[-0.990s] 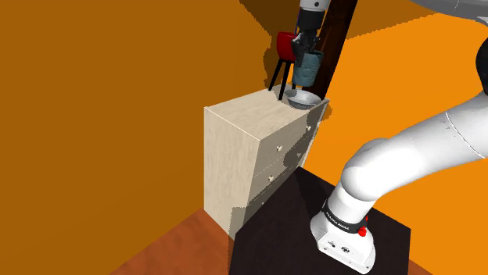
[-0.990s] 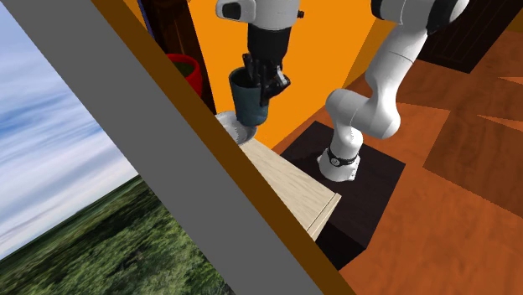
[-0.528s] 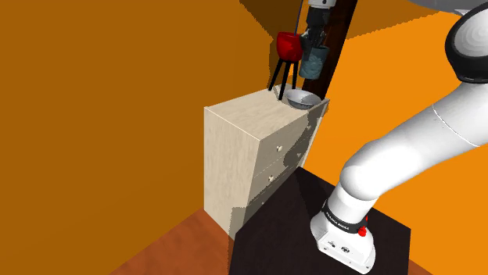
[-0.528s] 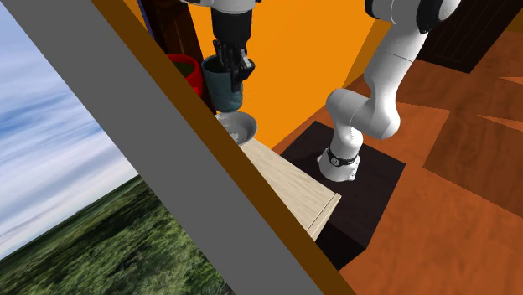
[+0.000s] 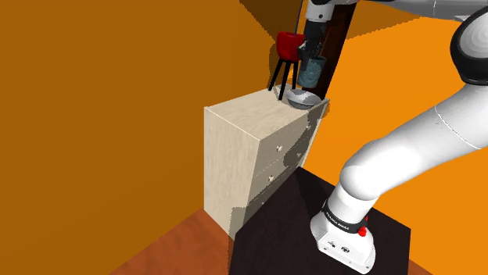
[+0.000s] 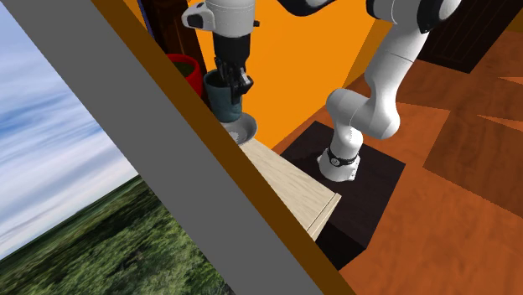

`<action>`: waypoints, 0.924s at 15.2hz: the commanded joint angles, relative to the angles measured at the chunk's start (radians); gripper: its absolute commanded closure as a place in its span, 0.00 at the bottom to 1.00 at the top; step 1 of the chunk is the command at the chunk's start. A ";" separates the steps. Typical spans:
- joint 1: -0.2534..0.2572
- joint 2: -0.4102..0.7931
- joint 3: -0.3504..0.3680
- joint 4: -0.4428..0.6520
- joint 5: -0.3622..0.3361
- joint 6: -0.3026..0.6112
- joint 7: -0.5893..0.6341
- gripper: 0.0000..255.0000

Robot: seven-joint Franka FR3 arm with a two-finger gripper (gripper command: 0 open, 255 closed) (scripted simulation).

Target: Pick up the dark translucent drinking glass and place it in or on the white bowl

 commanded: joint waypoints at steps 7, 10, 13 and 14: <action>-0.005 -0.022 -0.007 -0.124 -0.010 0.102 0.015 1.00; -0.006 -0.026 -0.010 -0.155 -0.013 0.130 0.018 1.00; -0.006 -0.026 -0.010 -0.155 -0.013 0.130 0.018 1.00; -0.006 -0.026 -0.010 -0.155 -0.013 0.130 0.018 1.00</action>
